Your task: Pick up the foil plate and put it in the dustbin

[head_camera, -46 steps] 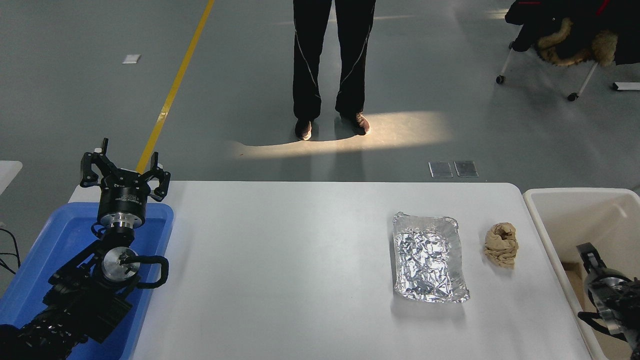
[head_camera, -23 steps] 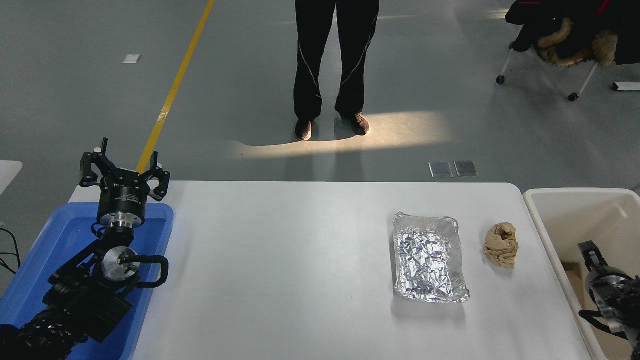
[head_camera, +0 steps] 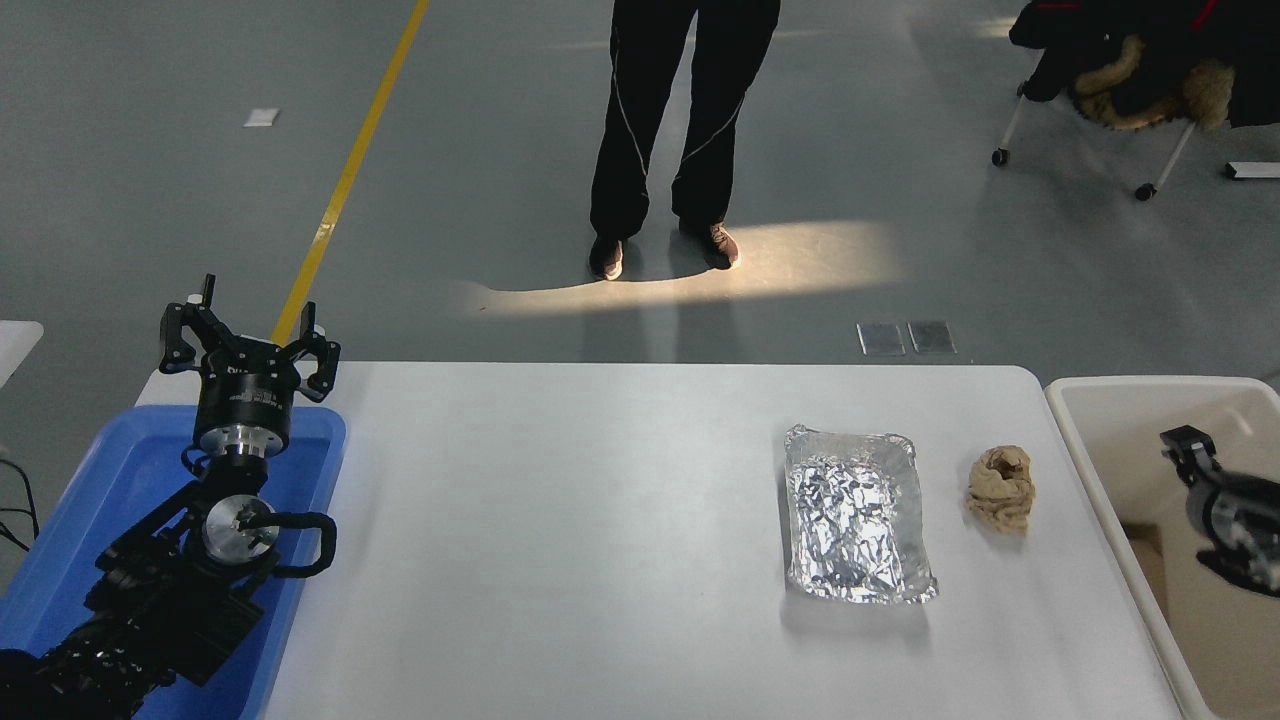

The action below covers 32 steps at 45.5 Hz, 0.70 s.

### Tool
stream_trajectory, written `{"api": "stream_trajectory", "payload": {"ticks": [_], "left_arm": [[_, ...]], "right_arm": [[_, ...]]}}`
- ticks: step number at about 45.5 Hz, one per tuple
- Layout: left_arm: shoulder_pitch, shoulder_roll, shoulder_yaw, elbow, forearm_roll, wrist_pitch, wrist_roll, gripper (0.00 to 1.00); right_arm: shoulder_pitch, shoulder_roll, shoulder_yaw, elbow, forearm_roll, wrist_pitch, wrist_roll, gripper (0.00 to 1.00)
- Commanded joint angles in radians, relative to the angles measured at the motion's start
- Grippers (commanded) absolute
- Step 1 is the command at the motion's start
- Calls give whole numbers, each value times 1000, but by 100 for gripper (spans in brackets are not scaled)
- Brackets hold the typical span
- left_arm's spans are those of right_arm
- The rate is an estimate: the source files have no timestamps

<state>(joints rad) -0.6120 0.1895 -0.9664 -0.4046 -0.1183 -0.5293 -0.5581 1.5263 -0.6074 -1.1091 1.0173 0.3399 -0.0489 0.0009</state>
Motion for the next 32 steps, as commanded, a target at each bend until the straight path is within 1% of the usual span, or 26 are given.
{"api": "stream_trajectory", "payload": {"ticks": [1, 5, 13, 26, 32], "left_arm": [[0, -1, 0, 1, 0, 0, 0, 99], [2, 1, 0, 0, -1, 0, 0, 99], [2, 1, 0, 0, -1, 0, -2, 99], [2, -1, 0, 1, -3, 2, -2, 99], [2, -1, -2, 1, -3, 2, -2, 99]], "right_arm": [[560, 116, -328, 438, -21, 135, 4, 100], [698, 181, -330, 538, -42, 236, 5, 100], [911, 278, -310, 655, -41, 409, 4, 100], [1111, 296, -222, 728, -39, 696, 4, 100], [1143, 298, -183, 728, -39, 745, 4, 100]]}}
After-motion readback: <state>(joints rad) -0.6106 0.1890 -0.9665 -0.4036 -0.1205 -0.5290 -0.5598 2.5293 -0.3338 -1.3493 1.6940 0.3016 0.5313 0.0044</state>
